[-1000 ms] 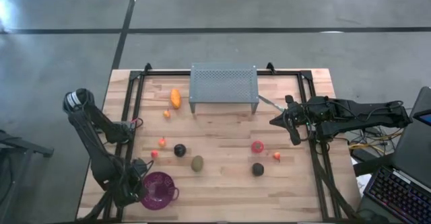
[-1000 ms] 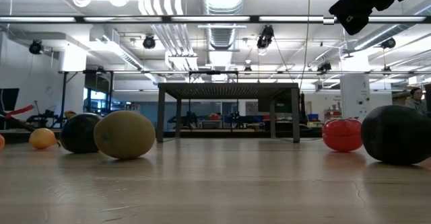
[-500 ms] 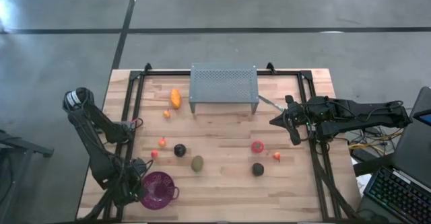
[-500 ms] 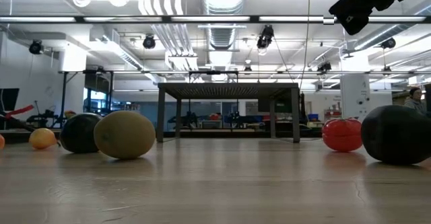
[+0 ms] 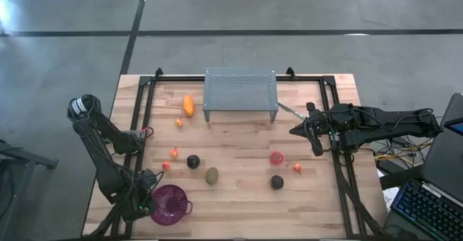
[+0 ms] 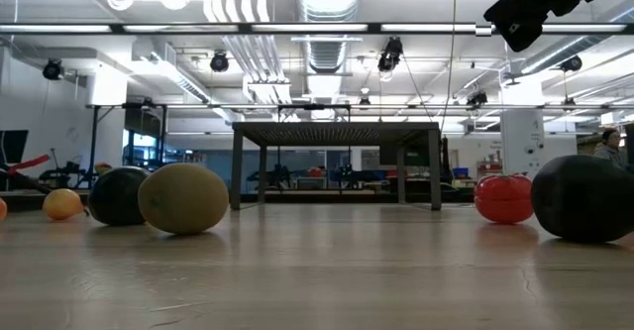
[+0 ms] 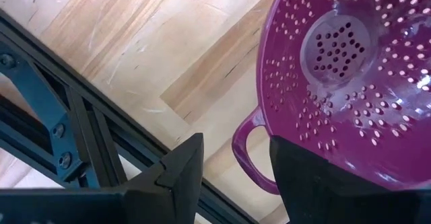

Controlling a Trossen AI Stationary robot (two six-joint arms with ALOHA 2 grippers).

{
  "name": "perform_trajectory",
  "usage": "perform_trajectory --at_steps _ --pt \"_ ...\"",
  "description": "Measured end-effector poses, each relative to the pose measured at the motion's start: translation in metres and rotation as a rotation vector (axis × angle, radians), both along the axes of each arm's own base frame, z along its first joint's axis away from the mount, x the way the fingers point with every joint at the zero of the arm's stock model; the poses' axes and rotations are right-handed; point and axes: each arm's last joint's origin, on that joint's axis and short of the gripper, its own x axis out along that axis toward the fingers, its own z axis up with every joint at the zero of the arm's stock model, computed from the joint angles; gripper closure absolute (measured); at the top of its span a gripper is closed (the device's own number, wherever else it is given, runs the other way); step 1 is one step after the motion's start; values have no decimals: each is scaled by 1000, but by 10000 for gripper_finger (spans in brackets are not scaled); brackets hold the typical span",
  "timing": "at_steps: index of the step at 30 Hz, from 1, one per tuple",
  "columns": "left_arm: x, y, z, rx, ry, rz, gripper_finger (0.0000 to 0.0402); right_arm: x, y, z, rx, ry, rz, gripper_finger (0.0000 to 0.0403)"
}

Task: Pick & Place Fruit
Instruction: Put the purple strainer bowl on the shelf

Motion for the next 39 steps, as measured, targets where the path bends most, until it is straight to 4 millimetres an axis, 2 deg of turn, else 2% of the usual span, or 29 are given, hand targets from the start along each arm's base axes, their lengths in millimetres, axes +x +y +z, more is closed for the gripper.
perform_trajectory --at_steps 16,30,39 --pt "1 -2 -3 6 21 35 227 0 0 0 0 1 0 394" --pt "0 -2 -3 -7 53 112 284 0 0 0 0 0 0 394" --pt "1 0 -7 31 3 92 291 0 0 0 -1 1 1 394"
